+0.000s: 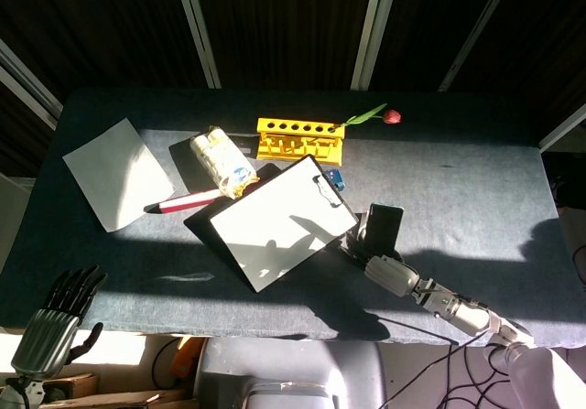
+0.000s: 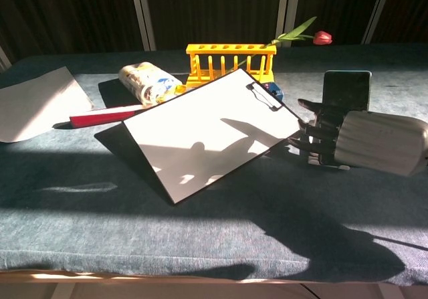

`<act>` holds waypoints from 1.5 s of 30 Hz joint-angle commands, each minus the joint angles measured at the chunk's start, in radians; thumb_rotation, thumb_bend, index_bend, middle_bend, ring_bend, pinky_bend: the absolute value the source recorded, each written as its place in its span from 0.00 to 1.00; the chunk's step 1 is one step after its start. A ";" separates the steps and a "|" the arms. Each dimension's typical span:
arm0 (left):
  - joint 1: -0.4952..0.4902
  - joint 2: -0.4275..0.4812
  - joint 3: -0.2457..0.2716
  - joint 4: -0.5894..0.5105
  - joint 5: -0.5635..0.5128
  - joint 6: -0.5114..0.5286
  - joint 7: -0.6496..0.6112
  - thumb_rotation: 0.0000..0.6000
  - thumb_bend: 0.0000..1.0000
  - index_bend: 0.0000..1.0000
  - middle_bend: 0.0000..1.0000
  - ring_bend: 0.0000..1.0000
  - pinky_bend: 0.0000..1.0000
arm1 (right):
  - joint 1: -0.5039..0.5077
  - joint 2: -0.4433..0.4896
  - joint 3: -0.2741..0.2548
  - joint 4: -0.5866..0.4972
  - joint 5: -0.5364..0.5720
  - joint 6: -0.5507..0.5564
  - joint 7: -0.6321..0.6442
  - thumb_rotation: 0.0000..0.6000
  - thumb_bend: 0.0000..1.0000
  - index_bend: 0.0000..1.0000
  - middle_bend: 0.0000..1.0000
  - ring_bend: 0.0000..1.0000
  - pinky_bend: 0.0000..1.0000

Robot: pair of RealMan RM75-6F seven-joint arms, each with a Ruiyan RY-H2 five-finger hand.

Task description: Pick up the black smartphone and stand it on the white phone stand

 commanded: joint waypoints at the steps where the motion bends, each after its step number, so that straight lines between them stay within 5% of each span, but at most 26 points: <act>1: 0.001 0.001 0.000 0.000 0.000 0.002 -0.001 1.00 0.37 0.00 0.00 0.00 0.00 | -0.002 -0.013 0.006 0.010 0.005 -0.003 0.004 1.00 0.36 0.00 0.26 0.32 0.00; 16: 0.005 0.001 0.000 0.002 0.000 0.007 -0.001 1.00 0.37 0.00 0.00 0.00 0.00 | -0.027 0.023 0.013 -0.027 0.014 0.048 0.044 1.00 0.35 0.00 0.25 0.31 0.00; 22: 0.005 -0.001 0.000 0.001 0.002 0.007 0.004 1.00 0.37 0.00 0.00 0.00 0.00 | -0.042 0.053 0.019 -0.067 0.022 0.075 0.058 0.93 0.34 0.00 0.22 0.29 0.00; 24: 0.006 -0.002 0.000 0.001 0.002 0.006 0.008 1.00 0.37 0.00 0.00 0.00 0.00 | -0.059 0.088 0.013 -0.114 0.018 0.103 0.070 0.91 0.33 0.00 0.20 0.26 0.00; 26: 0.007 -0.002 -0.004 0.000 -0.004 0.009 0.008 1.00 0.37 0.00 0.00 0.00 0.00 | -0.124 0.139 0.027 -0.263 0.040 0.220 0.137 0.90 0.33 0.00 0.17 0.22 0.00; 30: 0.011 -0.001 -0.011 -0.001 -0.012 0.019 0.004 1.00 0.37 0.00 0.00 0.00 0.00 | -0.224 0.201 0.063 -0.550 0.134 0.279 0.198 0.88 0.33 0.00 0.06 0.10 0.09; 36: 0.021 0.001 -0.029 -0.003 -0.046 0.029 0.008 1.00 0.37 0.00 0.00 0.00 0.00 | -0.398 0.347 0.051 -0.995 0.361 0.256 0.265 0.98 0.33 0.00 0.00 0.00 0.00; 39: 0.021 0.003 -0.036 -0.005 -0.060 0.028 0.007 1.00 0.37 0.00 0.00 0.00 0.00 | -0.436 0.405 0.042 -1.062 0.419 0.227 0.361 1.00 0.33 0.00 0.00 0.00 0.00; 45: 0.016 -0.008 -0.050 -0.009 -0.088 0.007 0.032 1.00 0.37 0.00 0.00 0.00 0.00 | -0.472 0.434 0.083 -1.010 0.490 0.185 0.488 1.00 0.33 0.00 0.00 0.00 0.00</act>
